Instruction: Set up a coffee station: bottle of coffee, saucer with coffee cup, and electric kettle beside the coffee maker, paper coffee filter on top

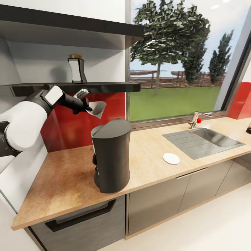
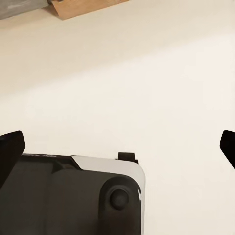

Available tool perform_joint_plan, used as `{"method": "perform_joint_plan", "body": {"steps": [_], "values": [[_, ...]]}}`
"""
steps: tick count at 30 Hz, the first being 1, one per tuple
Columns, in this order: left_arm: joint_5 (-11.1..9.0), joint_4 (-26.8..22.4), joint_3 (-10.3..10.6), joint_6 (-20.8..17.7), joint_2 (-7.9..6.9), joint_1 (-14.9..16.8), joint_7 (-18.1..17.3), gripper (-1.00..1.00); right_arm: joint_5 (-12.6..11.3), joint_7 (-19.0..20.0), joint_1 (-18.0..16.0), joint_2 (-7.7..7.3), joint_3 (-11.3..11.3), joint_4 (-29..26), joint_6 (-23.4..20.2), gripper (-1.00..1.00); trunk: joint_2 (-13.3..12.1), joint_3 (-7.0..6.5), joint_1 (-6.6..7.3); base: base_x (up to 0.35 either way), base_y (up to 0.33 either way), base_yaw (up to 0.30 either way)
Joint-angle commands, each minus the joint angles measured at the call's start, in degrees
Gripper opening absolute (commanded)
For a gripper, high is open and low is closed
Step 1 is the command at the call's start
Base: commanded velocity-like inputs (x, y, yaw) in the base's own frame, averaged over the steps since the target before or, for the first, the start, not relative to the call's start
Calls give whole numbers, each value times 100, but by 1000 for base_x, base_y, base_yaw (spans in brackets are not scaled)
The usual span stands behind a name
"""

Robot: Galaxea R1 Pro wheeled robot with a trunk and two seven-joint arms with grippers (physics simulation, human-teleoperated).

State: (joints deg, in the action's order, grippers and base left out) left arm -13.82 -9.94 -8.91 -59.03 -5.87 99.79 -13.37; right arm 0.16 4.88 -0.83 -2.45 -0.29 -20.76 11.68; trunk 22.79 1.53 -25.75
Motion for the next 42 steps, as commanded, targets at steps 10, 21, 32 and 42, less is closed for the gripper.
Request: {"method": "perform_joint_plan", "body": {"steps": [10,21,32,42], "values": [[10,40,-5,-21,-64,12,-16,-100,1,21,-5,-2,-2,2,18,100,13,14,-4,0,0,0],[19,174,13,-29,-148,16,-8,-100,1,21,-5,-2,-5,4,14,100,13,14,-4,-28,0,0],[20,325,13,-29,-211,-1,-7,-100,1,21,-5,-9,-4,2,3,100,13,14,-4,-70,0,0],[15,300,-4,-29,-206,2,-7,-100,1,21,-5,-13,-4,2,-6,100,13,14,-4,-1,0,0]]}}
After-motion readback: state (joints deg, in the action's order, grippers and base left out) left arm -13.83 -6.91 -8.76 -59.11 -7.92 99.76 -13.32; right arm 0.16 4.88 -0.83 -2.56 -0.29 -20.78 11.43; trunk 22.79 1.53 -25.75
